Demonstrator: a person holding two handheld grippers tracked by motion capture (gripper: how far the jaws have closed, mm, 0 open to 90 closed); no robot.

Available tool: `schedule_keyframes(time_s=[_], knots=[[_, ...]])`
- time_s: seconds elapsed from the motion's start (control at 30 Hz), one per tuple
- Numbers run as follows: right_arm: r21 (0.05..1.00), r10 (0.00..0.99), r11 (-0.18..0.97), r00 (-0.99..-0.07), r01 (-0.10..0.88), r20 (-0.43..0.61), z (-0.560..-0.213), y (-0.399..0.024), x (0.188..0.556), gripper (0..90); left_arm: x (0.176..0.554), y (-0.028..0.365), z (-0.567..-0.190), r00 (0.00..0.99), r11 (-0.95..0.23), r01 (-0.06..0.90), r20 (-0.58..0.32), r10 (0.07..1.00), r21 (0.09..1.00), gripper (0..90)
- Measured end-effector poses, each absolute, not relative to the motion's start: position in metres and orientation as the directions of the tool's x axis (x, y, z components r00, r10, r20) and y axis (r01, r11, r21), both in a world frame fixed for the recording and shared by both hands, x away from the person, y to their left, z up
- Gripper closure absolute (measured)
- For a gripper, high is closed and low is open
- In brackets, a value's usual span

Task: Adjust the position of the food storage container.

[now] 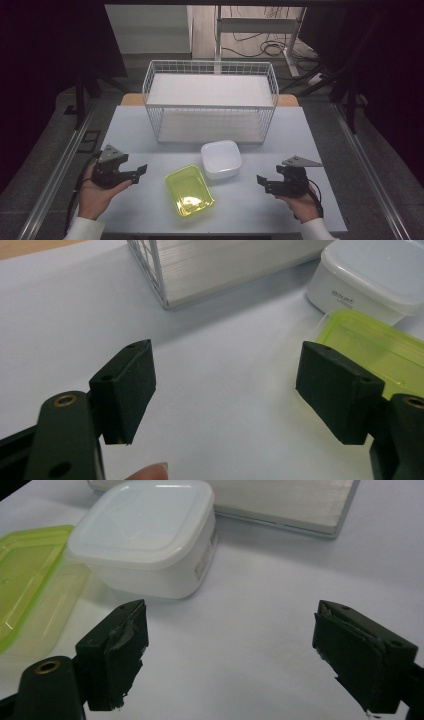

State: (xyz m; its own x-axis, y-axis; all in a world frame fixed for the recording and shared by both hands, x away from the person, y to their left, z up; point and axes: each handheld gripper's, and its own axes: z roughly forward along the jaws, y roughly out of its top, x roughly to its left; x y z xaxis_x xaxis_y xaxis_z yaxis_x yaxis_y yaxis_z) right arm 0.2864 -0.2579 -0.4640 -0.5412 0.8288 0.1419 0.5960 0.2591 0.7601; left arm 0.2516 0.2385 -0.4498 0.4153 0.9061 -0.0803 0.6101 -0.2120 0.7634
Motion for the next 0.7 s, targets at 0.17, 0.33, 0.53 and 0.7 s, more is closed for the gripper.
schedule_keyframes(time_s=[0.17, 0.33, 0.53, 0.7], knots=[[0.757, 0.828, 0.266, -0.544, 0.597, 0.138, -0.468, -0.261, 0.287, 14.8, 0.252, 0.237, -0.451, 0.416, -0.215, 0.618, -0.083, 0.906, 0.756, 24.0], [0.754, 0.825, 0.274, -0.549, 0.597, 0.134, -0.471, -0.26, 0.287, 14.9, 0.25, 0.236, -0.453, 0.432, -0.236, 0.618, -0.074, 0.899, 0.75, 23.9], [0.748, 0.817, 0.318, -0.569, 0.583, 0.095, -0.469, -0.255, 0.285, 15.4, 0.243, 0.229, -0.453, 0.473, -0.278, 0.61, -0.059, 0.879, 0.742, 23.5], [0.755, 0.823, 0.297, -0.558, 0.584, 0.109, -0.467, -0.258, 0.282, 16.5, 0.24, 0.227, -0.452, 0.486, -0.278, 0.605, -0.07, 0.871, 0.746, 23.6]])
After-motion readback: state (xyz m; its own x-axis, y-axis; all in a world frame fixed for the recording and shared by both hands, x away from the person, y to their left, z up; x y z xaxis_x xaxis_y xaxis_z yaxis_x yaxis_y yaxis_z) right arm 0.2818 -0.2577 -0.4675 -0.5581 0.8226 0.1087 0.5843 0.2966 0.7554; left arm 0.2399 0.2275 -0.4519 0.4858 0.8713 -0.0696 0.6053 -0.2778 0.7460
